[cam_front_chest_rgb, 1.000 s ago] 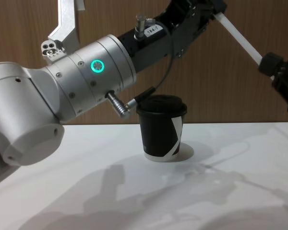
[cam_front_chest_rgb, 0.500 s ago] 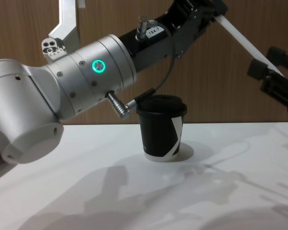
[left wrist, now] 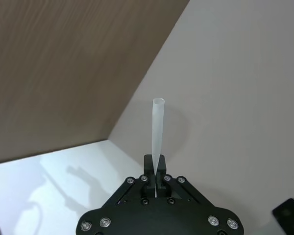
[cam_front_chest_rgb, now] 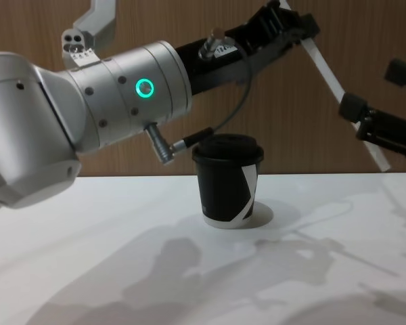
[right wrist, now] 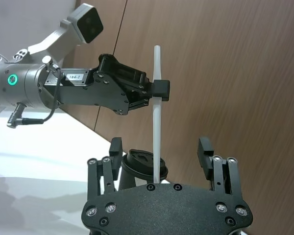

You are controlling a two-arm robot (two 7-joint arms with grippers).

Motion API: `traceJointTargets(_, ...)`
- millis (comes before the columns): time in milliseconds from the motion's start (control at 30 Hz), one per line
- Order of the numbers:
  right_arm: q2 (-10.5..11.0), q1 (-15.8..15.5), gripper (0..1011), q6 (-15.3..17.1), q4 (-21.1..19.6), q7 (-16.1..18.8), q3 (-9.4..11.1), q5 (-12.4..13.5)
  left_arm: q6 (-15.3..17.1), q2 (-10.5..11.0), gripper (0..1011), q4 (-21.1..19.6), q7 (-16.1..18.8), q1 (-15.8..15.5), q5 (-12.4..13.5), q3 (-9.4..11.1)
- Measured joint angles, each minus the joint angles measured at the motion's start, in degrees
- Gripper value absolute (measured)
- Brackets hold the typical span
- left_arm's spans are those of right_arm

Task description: Pick up the straw with one hand, pass it to the other hand, and insert it into the cup.

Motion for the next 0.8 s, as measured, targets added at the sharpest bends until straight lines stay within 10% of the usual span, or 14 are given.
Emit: traceJointTargets(800, 0.0, 0.0, 1001, 0.0, 0.0, 0.0, 0.0, 0.0, -1.77, 6.28, 13, -11.65, 17.47, -2.17, 18.72, 2.05)
